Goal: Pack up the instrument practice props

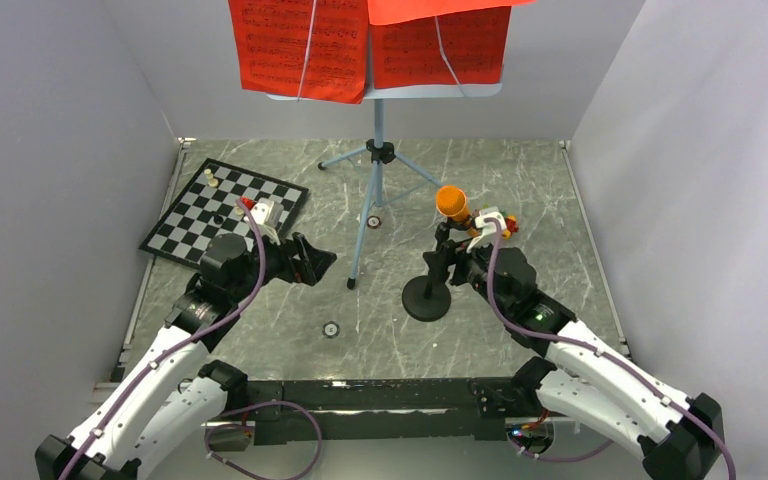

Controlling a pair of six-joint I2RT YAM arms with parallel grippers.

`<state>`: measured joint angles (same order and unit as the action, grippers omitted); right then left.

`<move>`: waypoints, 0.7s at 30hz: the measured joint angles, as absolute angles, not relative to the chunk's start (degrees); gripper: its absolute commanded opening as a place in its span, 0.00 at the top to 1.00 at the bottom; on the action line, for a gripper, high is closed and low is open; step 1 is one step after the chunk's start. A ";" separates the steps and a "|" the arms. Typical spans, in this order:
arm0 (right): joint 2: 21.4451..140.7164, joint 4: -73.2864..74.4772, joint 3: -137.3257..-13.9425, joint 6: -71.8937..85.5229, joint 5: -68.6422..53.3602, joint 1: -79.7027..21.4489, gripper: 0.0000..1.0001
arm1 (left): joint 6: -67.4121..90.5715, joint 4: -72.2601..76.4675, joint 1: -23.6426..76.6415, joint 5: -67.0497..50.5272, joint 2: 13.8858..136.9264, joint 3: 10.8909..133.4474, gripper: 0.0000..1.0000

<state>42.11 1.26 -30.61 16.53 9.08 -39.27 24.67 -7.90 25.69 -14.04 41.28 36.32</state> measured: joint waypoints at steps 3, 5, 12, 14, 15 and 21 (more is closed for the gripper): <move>44.49 -1.41 -30.61 15.94 10.44 -40.95 0.36 | 24.67 -7.97 25.69 -13.76 40.95 35.64 0.01; 45.78 -2.70 -30.50 15.66 11.25 -41.98 0.41 | 24.67 -7.97 25.69 -13.61 40.95 35.59 0.01; 47.24 -4.93 -30.24 14.87 13.61 -43.86 0.64 | 24.67 -7.99 25.69 -13.50 40.53 35.59 0.01; 47.27 -5.15 -30.24 14.55 14.00 -44.18 0.70 | 24.67 -8.01 25.69 -13.41 40.32 35.59 0.01; 47.24 -5.19 -30.24 14.41 14.17 -44.29 0.74 | 24.67 -7.99 25.69 -13.37 40.29 35.59 0.01; 47.11 -5.28 -30.24 11.14 16.03 -44.66 0.98 | 24.64 -8.10 25.69 -13.15 40.07 35.57 0.01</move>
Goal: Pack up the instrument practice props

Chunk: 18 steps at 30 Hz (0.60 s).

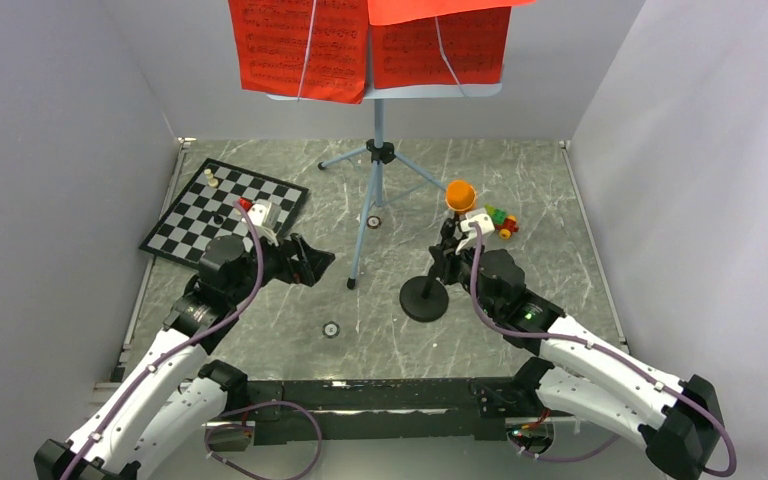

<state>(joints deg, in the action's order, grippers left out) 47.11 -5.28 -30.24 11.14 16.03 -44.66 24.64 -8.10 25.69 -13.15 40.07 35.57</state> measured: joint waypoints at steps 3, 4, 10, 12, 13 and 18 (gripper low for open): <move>46.85 -4.95 -30.24 10.46 15.35 -45.01 1.00 | 24.64 -8.27 25.69 -12.97 39.55 35.57 0.01; 46.83 -4.89 -30.24 10.09 14.90 -45.06 1.00 | 24.62 -8.34 25.69 -12.82 39.42 35.57 0.01; 46.74 -4.58 -30.24 8.08 12.84 -45.76 1.00 | 24.16 -8.47 25.69 -12.25 38.87 35.35 0.01; 46.74 -4.49 -30.28 7.18 12.73 -46.76 1.00 | 23.62 -8.71 25.69 -12.05 38.85 35.31 0.01; 46.76 -4.29 -30.39 6.90 12.73 -47.35 1.00 | 23.31 -8.88 25.69 -11.84 38.83 35.31 0.01; 48.42 -2.52 -32.40 4.89 12.86 -51.51 1.00 | 22.83 -9.37 25.69 -10.81 38.52 35.31 0.01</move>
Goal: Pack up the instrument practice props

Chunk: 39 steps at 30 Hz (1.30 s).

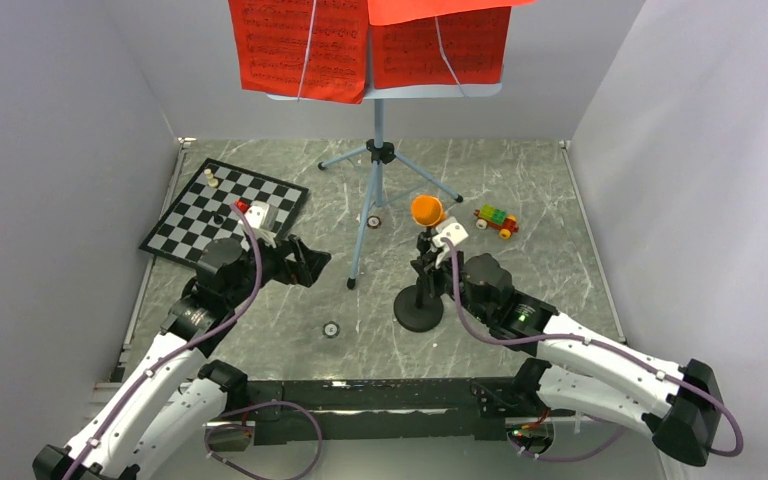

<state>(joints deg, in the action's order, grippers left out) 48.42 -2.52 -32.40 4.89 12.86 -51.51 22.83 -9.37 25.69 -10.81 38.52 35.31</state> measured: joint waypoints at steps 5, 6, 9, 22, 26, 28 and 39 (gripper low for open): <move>51.55 -1.74 -35.00 2.48 13.23 -55.57 1.00 | 22.11 -9.58 25.69 -10.17 37.82 35.31 0.01; 51.94 -1.69 -35.29 2.17 13.28 -56.16 1.00 | 22.09 -9.74 25.69 -10.09 37.67 35.31 0.01; 52.47 -1.58 -35.73 1.61 13.63 -57.54 1.00 | 22.11 -10.41 25.69 -9.63 36.58 35.31 0.01; 53.08 -2.20 -35.79 1.50 15.16 -63.99 1.00 | 22.09 -11.68 25.69 -9.19 34.46 35.03 0.01; 55.20 -3.75 -36.56 0.97 15.77 -65.98 1.00 | 22.13 -11.40 25.69 -9.30 35.31 34.96 0.01; 56.84 -5.52 -36.82 0.58 15.99 -66.72 1.00 | 22.17 -11.31 25.69 -9.45 35.48 34.87 0.01; 65.10 -17.28 -37.56 0.40 15.92 -67.11 1.00 | 22.17 -11.14 25.69 -9.15 33.98 34.28 0.01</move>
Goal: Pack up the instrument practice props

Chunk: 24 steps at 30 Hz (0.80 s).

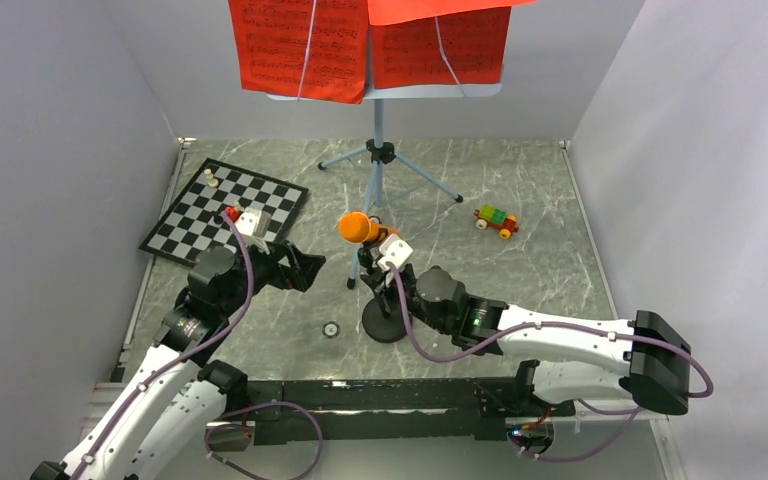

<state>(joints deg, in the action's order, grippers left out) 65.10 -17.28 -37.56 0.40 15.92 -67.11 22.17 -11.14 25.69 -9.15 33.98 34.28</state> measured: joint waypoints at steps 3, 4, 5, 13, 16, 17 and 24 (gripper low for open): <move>65.84 -18.72 -37.56 0.64 16.16 -66.98 1.00 | 22.17 -11.18 25.69 -9.15 33.54 34.22 0.01; 65.91 -19.05 -37.47 0.89 16.32 -66.92 1.00 | 22.17 -11.16 25.69 -9.13 33.45 34.15 0.01; 65.91 -19.46 -37.21 1.19 16.56 -66.85 1.00 | 22.17 -11.14 25.69 -9.13 33.45 34.06 0.01; 61.08 -21.71 -32.10 5.19 19.20 -66.57 1.00 | 22.20 -10.96 25.69 -9.15 33.61 33.98 0.01; 58.52 -22.15 -29.87 7.05 19.53 -66.59 1.00 | 22.22 -10.96 25.69 -9.15 33.74 33.98 0.01; 57.67 -22.68 -29.08 7.60 19.64 -66.59 1.00 | 22.24 -10.94 25.69 -9.15 33.78 33.98 0.01; 54.98 -23.31 -27.22 9.74 19.53 -66.59 1.00 | 22.24 -10.92 25.69 -9.15 33.95 33.95 0.01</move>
<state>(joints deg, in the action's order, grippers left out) 54.98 -23.31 -27.22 9.74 19.53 -66.59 22.24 -10.92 25.69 -9.15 33.95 33.95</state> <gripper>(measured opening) 0.200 0.993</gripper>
